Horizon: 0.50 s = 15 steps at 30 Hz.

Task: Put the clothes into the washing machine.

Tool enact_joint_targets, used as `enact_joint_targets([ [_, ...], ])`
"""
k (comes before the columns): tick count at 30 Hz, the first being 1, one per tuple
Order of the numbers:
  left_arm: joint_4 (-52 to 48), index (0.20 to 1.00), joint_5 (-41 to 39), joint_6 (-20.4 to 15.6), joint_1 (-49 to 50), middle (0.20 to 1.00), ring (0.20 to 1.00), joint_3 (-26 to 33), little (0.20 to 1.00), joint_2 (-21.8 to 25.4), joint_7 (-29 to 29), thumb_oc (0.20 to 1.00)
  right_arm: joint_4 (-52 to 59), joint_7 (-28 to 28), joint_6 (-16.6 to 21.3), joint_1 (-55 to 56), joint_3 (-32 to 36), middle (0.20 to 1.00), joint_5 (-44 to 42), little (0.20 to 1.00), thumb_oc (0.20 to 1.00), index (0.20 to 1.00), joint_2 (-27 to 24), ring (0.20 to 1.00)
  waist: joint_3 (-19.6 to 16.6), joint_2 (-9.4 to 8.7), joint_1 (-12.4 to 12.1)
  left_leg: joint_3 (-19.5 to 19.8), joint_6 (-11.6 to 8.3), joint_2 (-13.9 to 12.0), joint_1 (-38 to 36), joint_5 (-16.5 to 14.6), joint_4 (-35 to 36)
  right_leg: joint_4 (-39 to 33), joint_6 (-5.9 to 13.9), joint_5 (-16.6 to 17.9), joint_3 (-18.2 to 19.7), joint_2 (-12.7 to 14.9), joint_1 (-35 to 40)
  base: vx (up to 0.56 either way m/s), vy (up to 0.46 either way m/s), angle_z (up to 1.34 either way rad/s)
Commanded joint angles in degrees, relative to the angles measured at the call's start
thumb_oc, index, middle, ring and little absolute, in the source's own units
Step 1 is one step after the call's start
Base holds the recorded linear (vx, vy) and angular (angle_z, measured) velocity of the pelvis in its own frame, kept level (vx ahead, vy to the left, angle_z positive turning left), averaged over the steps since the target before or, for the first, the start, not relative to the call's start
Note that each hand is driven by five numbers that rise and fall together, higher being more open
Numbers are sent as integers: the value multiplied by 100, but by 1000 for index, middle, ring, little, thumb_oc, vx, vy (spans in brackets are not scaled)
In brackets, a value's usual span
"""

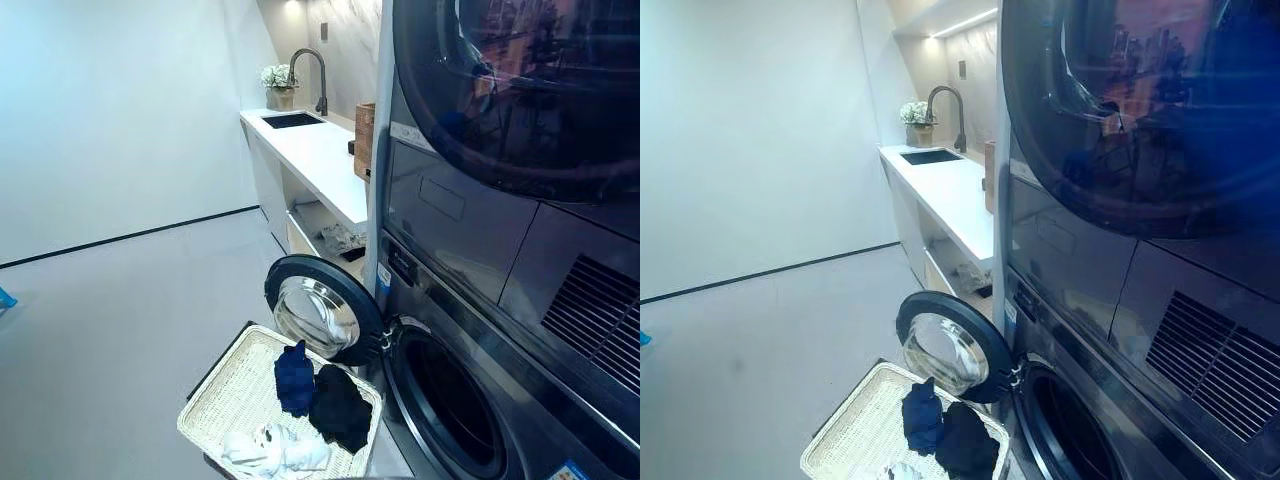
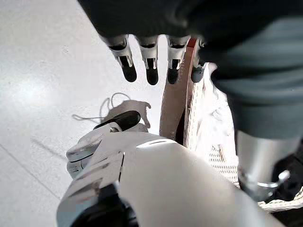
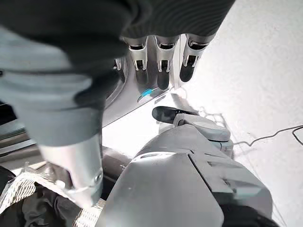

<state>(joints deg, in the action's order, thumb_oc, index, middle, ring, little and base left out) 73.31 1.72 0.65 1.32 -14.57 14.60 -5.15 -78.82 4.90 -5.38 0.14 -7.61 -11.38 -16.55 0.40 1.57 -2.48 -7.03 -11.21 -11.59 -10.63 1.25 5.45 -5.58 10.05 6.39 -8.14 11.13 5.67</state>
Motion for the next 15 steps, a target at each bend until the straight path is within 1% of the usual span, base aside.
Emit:
enact_joint_targets([
  [1,274,1000,94,-88,-544,1000,1000,-98,1000,40,-25,1000,-229,-21,32,-601,-109,1000,8,1000,1000,1000,101,1000,290,-175,-48,20,379,173,-99,-271,-45,58,146,-162,-91,369,177,-136,-69,-33],
  [3,273,1000,13,-211,-542,1000,1000,-65,1000,48,22,1000,-247,-26,38,-602,-114,1000,-4,1000,1000,1000,102,1000,292,-175,-52,27,377,174,-99,-266,-45,58,146,-159,-84,369,178,0,0,0],
  [7,244,1000,29,-137,-545,1000,1000,-19,1000,59,44,1000,-249,-20,49,-588,-94,1000,-3,1000,1000,1000,96,1000,291,-182,-59,20,375,166,-103,-268,-45,58,144,-161,-88,364,180,0,0,0],
  [15,264,1000,39,-144,-544,1000,1000,-3,1000,60,12,1000,-242,-7,34,-592,-80,1000,0,1000,1000,1000,99,1000,292,-173,-58,18,374,164,-94,-260,-45,58,146,-159,-88,368,171,0,0,0],
])
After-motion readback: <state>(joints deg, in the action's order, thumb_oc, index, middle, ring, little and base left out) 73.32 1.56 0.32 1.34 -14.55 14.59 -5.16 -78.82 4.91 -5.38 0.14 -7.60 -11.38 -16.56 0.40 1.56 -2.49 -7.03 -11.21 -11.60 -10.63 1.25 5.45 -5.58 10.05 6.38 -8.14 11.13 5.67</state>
